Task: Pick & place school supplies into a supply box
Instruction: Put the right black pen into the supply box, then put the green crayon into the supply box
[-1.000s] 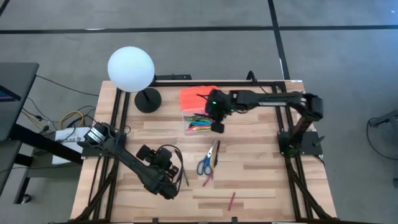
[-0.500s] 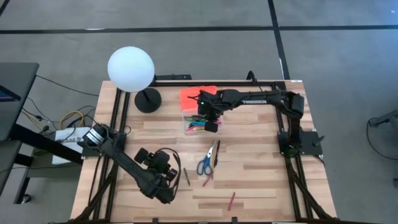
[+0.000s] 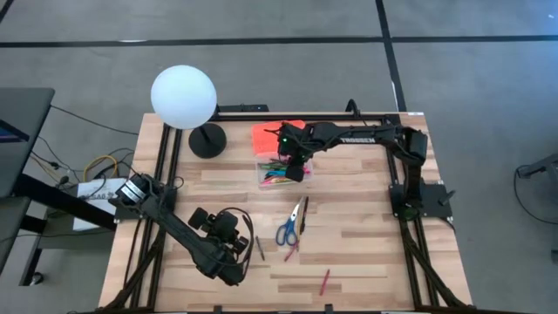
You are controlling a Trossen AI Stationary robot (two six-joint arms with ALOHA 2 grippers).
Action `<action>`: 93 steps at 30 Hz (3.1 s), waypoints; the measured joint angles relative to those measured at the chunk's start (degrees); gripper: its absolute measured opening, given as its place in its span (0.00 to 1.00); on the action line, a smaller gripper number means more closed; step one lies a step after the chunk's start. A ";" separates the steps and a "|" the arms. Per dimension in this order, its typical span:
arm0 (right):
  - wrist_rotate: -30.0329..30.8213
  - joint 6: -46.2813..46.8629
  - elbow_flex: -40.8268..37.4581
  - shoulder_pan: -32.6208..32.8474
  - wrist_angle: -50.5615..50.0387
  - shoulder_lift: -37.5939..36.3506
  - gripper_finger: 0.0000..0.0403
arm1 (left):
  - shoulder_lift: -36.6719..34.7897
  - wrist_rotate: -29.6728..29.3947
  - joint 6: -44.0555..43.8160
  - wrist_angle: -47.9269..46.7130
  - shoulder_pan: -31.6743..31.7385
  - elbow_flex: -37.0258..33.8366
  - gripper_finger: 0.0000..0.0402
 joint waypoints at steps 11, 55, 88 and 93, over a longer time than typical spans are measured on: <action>-1.49 0.56 -0.05 0.59 -3.00 -2.55 0.26 | 0.00 1.78 -1.44 4.46 0.02 0.00 0.41; -1.26 -8.44 -20.22 12.35 -14.67 -63.37 0.27 | 7.30 20.19 -16.64 36.55 11.63 0.00 0.41; 0.04 -2.80 -21.59 12.98 -15.96 -72.13 0.27 | 12.39 33.32 -10.96 42.24 12.99 0.20 0.14; 0.04 -1.89 -21.59 12.98 -15.96 -72.13 0.27 | 12.39 33.42 -1.48 41.37 12.93 0.25 0.07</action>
